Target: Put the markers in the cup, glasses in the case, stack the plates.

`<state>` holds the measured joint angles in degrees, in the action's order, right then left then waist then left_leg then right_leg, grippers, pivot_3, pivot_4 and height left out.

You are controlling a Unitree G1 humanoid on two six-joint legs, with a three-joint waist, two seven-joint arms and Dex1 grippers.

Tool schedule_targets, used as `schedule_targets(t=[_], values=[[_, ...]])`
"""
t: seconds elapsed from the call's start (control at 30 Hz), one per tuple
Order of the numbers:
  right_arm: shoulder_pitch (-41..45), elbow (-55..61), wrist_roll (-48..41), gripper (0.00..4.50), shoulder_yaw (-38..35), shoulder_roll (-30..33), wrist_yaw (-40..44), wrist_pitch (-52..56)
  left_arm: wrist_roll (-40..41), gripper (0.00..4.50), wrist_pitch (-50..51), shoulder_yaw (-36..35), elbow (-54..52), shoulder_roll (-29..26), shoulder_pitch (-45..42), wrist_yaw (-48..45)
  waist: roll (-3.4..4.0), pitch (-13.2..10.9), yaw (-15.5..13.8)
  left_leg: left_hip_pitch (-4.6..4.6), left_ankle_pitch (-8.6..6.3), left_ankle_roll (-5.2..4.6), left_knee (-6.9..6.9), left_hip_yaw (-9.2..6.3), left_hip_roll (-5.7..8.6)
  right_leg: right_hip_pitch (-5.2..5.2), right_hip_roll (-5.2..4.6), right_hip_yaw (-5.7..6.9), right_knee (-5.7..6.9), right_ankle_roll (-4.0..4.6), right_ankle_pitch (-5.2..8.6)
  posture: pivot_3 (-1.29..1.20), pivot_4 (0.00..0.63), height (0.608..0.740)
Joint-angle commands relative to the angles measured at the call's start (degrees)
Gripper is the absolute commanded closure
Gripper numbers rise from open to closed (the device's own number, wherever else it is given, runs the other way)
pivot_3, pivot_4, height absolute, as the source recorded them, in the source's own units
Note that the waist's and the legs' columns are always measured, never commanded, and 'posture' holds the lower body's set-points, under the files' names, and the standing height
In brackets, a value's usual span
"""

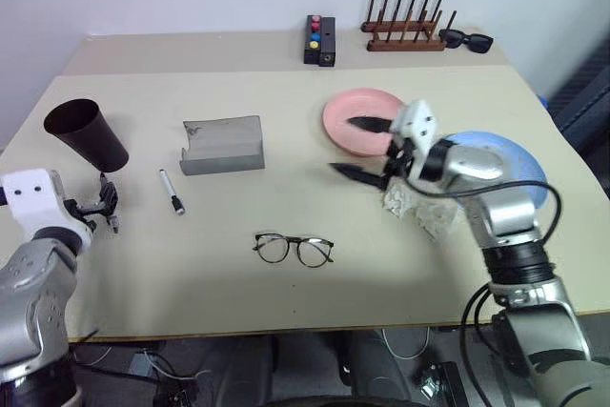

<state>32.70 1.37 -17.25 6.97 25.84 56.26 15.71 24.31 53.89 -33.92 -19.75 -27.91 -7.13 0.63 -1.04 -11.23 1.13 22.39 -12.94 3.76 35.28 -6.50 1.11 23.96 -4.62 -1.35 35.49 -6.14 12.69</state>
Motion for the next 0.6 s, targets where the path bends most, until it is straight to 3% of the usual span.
schedule_targets(t=[0.03,0.33,0.6], values=[[-1.61,4.73,-0.07,0.00,3.61,-3.70,-2.66,1.65,-1.59,0.05,5.48,-0.28,3.27,1.20,-6.81,5.65,-0.02,0.01,-0.08,0.00,0.01,0.01,0.00,0.00,0.00,0.00,0.00,0.00,0.01,0.00,0.00,0.00,0.150,0.740],[-6.15,7.53,0.35,0.00,9.00,-10.56,-6.77,2.49,-7.56,0.05,10.49,3.03,17.22,1.68,-20.51,12.21,-0.06,0.03,-0.07,0.00,0.08,0.15,-0.02,-0.07,0.02,0.02,0.01,0.03,0.05,0.00,-0.01,0.00,0.150,0.740],[-7.50,8.43,0.36,0.00,9.36,-11.53,-8.48,2.46,-9.59,0.05,14.25,-2.21,29.86,1.18,-30.64,16.70,-0.11,0.04,0.14,0.00,0.10,0.18,-0.05,-0.07,0.03,0.05,0.01,0.04,0.05,-0.10,-0.06,0.00,0.150,0.740]])
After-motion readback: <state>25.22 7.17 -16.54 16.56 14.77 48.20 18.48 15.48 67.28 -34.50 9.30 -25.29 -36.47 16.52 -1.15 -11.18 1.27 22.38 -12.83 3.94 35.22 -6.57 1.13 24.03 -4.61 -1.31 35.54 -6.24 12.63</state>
